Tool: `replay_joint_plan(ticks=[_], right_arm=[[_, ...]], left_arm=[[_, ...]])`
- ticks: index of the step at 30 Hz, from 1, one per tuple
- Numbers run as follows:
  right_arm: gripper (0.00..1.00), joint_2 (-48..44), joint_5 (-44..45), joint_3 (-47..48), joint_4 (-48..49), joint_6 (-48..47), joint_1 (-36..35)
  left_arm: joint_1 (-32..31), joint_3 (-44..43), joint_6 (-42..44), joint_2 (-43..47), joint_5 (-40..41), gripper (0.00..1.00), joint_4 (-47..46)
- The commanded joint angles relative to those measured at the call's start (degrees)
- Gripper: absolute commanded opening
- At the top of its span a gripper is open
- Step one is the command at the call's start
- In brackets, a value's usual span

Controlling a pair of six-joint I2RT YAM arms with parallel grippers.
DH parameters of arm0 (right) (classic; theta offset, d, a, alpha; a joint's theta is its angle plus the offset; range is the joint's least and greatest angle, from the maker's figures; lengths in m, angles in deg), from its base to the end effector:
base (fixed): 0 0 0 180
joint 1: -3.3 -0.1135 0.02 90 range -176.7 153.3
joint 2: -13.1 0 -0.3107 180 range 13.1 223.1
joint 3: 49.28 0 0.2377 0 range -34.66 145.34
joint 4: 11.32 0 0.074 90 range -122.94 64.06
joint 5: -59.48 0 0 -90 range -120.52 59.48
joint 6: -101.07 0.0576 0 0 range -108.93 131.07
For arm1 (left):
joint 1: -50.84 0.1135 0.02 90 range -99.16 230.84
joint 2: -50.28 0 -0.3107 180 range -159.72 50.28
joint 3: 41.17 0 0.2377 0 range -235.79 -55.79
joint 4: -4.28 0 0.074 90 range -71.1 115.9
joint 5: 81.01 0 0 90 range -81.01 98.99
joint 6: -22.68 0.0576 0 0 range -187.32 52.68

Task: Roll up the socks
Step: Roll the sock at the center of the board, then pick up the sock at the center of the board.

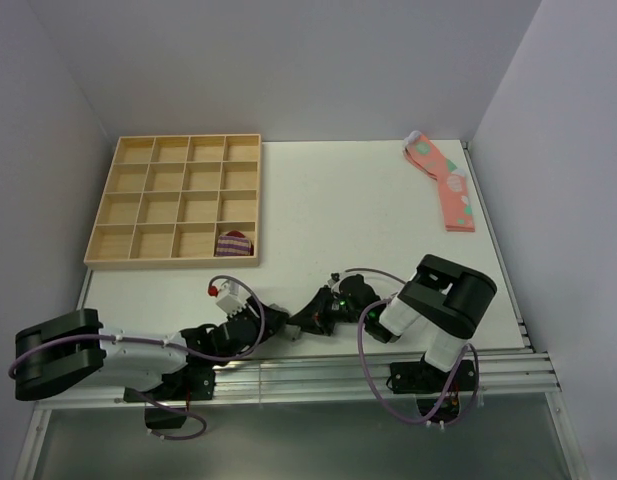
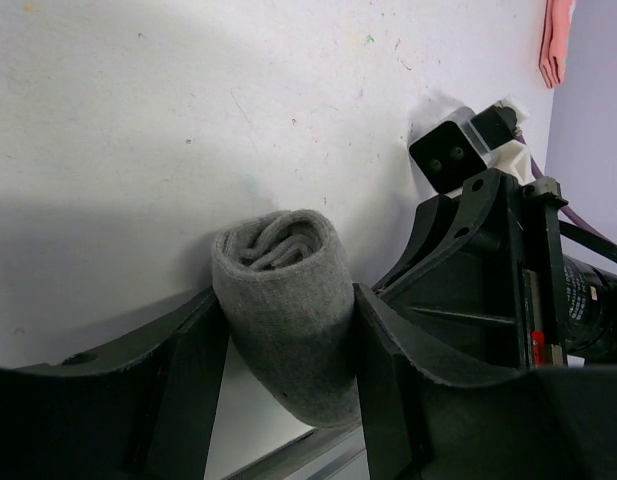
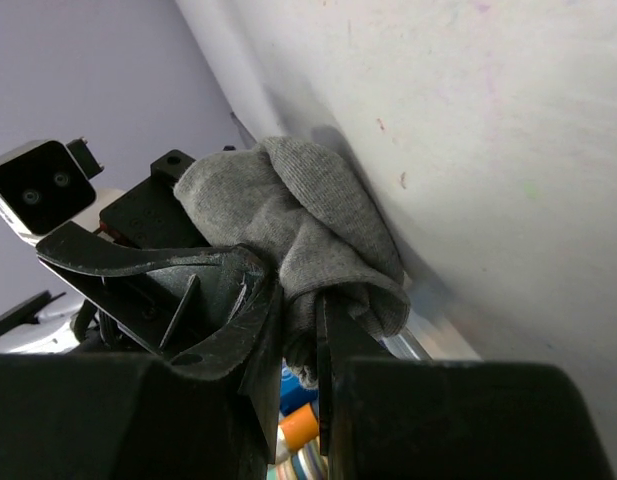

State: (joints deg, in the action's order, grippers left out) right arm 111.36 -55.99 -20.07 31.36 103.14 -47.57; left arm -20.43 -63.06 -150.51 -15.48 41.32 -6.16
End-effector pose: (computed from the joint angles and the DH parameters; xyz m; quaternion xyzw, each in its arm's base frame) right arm 0.1465 0.2193 0.1430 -0.1828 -0.8167 -0.5471 0.0142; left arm 0.0825 -0.1475 0.1645 -0.2190 0.8275 -0.3897 0.3397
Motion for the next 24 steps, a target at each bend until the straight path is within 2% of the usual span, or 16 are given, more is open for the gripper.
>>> replay_joint_plan(ticks=[1,11,19,20,22,23,24], right_arm=[[0.00,1.6,-6.2,0.6,1.2,4.2,-1.7],[0.00,2.0,-5.8,2.4,1.9,5.3,-3.1],[0.00,0.3,-5.1,3.5,-0.3,5.0,-4.5],[0.00,-0.1,-4.9,3.5,-0.7,4.9,-4.5],[0.01,-1.1,-4.7,3.6,-2.3,4.1,-4.5],[0.09,-1.7,-4.3,3.7,-3.2,3.6,-4.5],[0.14,-2.7,-4.0,3.9,-6.6,2.2,-4.5]], left_arm=[[-0.2,0.8,1.7,2.6,0.5,0.56,-1.3],[-0.2,0.8,2.2,6.8,1.3,0.52,1.2],[-0.1,0.7,2.8,9.7,1.1,0.23,2.8],[-0.2,0.2,3.1,10.0,1.1,0.15,3.7],[-0.2,-0.1,3.6,11.2,0.9,0.08,4.7],[-0.2,-0.6,3.7,11.5,0.8,0.02,5.5],[-0.2,-0.8,4.2,12.2,0.6,0.00,6.8]])
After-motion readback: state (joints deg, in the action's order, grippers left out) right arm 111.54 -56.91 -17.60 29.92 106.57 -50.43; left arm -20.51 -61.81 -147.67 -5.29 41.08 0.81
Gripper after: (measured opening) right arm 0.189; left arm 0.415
